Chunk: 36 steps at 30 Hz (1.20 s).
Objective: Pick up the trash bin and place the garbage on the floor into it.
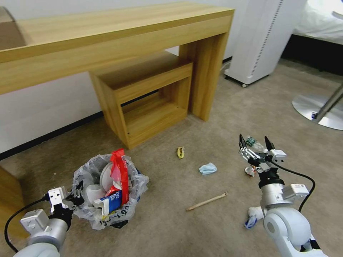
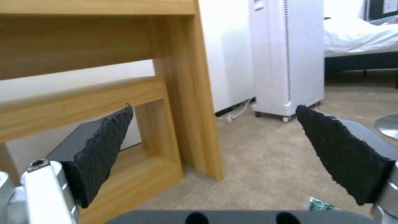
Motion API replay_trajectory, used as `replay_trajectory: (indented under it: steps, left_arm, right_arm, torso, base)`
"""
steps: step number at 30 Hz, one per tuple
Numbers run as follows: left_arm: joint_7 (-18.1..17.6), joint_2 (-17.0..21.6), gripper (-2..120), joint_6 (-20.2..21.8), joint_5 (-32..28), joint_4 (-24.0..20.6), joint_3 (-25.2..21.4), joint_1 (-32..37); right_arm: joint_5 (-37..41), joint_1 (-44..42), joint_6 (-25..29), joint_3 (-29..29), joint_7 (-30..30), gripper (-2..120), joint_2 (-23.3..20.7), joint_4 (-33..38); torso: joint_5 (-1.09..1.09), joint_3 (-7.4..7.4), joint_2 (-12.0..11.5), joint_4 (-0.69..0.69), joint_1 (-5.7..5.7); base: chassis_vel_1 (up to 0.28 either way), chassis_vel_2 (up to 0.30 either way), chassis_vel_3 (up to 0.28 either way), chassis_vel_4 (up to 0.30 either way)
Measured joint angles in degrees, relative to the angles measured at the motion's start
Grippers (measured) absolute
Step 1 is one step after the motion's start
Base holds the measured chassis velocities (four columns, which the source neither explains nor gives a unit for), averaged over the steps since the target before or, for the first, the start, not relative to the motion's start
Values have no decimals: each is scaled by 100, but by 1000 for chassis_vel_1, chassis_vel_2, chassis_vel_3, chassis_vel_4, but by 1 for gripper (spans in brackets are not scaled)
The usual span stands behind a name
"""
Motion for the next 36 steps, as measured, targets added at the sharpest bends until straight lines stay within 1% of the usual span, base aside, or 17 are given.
replay_trajectory:
  steps: [23,36]
  left_arm:
    - [-11,30,1,-28,-51,-37,-66,97]
    - [-60,47,1,5,-118,-1,-119,68]
  right_arm:
    - [-38,-16,195,-22,-169,100,72,-58]
    - [-48,28,260,-19,-181,100,11,-138]
  torso:
    - [0,0,0,0,0]
    - [0,0,0,0,0]
  base:
    - [-9,-9,-8,-11]
    - [0,0,0,0]
